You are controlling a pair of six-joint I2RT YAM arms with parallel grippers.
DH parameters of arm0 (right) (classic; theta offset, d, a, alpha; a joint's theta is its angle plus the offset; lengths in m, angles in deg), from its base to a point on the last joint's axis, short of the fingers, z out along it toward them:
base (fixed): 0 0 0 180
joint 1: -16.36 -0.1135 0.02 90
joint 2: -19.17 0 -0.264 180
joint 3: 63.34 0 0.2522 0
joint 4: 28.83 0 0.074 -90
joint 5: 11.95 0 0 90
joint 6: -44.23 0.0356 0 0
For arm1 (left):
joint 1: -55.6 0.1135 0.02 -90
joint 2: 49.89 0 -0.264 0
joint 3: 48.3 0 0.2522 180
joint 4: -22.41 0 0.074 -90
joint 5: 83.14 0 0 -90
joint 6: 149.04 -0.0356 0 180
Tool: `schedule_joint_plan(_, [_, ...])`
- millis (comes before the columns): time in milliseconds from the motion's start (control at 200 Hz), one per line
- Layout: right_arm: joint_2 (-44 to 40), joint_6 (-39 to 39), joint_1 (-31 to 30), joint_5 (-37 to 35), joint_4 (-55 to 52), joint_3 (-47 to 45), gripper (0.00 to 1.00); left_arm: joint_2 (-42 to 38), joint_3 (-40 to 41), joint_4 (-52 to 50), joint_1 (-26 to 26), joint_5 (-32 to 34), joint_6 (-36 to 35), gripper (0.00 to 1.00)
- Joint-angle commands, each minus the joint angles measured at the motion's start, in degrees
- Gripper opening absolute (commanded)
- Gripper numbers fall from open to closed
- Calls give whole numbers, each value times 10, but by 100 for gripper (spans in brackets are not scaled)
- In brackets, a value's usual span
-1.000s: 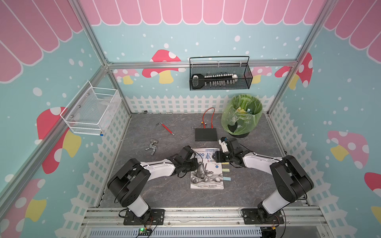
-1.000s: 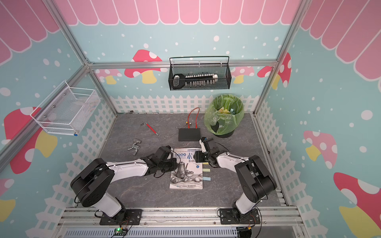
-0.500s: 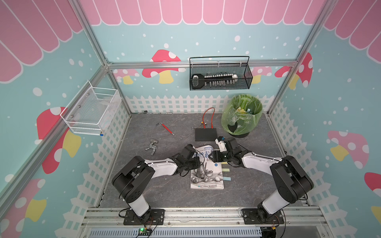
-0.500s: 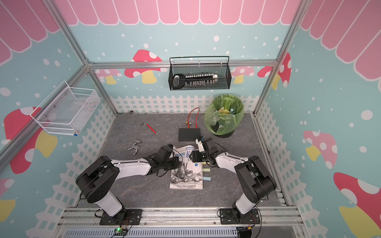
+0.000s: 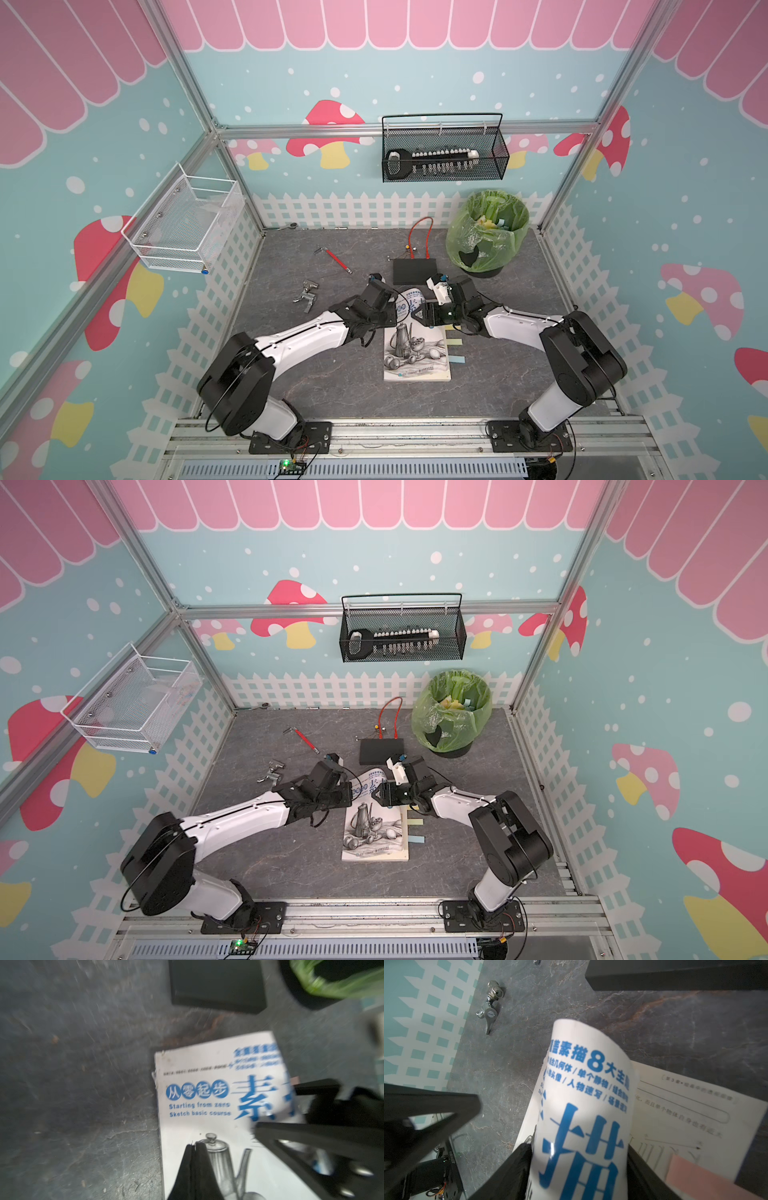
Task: Peel off the used sticky note
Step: Open the book at the center of the board.
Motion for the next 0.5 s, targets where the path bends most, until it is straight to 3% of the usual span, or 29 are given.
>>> schedule_joint_plan(0, [18, 7, -14, 31, 27, 23, 69, -59, -38, -51, 2, 72, -34, 0])
schedule_joint_plan(495, [32, 21, -65, 73, 28, 106, 73, -178, -10, -75, 4, 117, -69, 0])
